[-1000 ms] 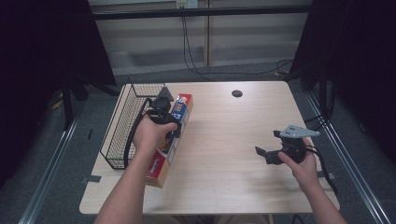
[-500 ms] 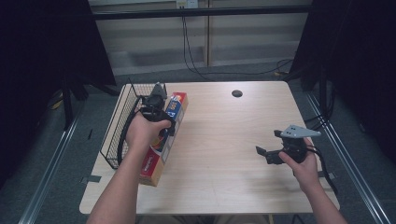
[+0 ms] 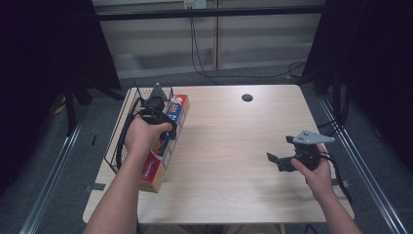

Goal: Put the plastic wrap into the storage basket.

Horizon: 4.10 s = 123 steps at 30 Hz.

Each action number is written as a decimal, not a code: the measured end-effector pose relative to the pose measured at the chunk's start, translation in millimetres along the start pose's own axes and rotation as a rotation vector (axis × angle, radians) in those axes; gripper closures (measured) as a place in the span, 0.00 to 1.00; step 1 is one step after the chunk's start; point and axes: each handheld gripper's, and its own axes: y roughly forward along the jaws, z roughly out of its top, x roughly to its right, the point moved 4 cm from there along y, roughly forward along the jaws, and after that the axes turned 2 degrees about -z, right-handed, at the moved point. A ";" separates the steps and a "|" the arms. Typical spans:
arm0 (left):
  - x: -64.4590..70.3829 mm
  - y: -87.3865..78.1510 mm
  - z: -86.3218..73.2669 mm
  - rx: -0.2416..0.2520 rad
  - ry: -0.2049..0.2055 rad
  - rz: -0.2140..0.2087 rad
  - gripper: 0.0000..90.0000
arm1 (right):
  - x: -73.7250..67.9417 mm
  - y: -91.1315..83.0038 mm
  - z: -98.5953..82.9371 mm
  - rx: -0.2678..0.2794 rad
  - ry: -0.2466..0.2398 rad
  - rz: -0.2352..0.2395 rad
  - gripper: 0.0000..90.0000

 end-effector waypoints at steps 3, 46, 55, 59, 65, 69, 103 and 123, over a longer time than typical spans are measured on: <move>-4.0 -0.8 -0.5 0.003 -0.012 0.007 0.48 | 0.1 0.2 0.1 0.002 -0.003 0.001 0.02; -38.2 -12.6 2.2 0.008 -0.106 0.037 0.48 | 0.2 1.0 -0.3 -0.001 -0.012 0.005 0.02; -48.6 -8.9 1.2 0.012 -0.126 0.042 0.48 | 1.2 1.1 -0.9 -0.002 -0.008 0.005 0.02; -51.8 -7.5 0.7 0.014 -0.141 0.050 0.48 | 1.9 0.6 -0.8 -0.002 -0.008 0.004 0.02; -57.3 -5.5 1.4 0.017 -0.156 0.062 0.48 | 2.5 0.6 -1.2 -0.005 -0.012 0.001 0.02; -60.8 -3.8 1.5 0.015 -0.169 0.056 0.48 | 2.3 0.4 -1.3 -0.005 -0.012 0.010 0.02; -79.1 15.6 3.9 -0.002 -0.200 0.078 0.48 | 4.3 -0.6 -2.8 -0.014 -0.010 0.008 0.03; -86.4 26.4 4.6 -0.008 -0.203 0.081 0.48 | 5.9 -0.6 -3.7 -0.017 -0.013 0.006 0.03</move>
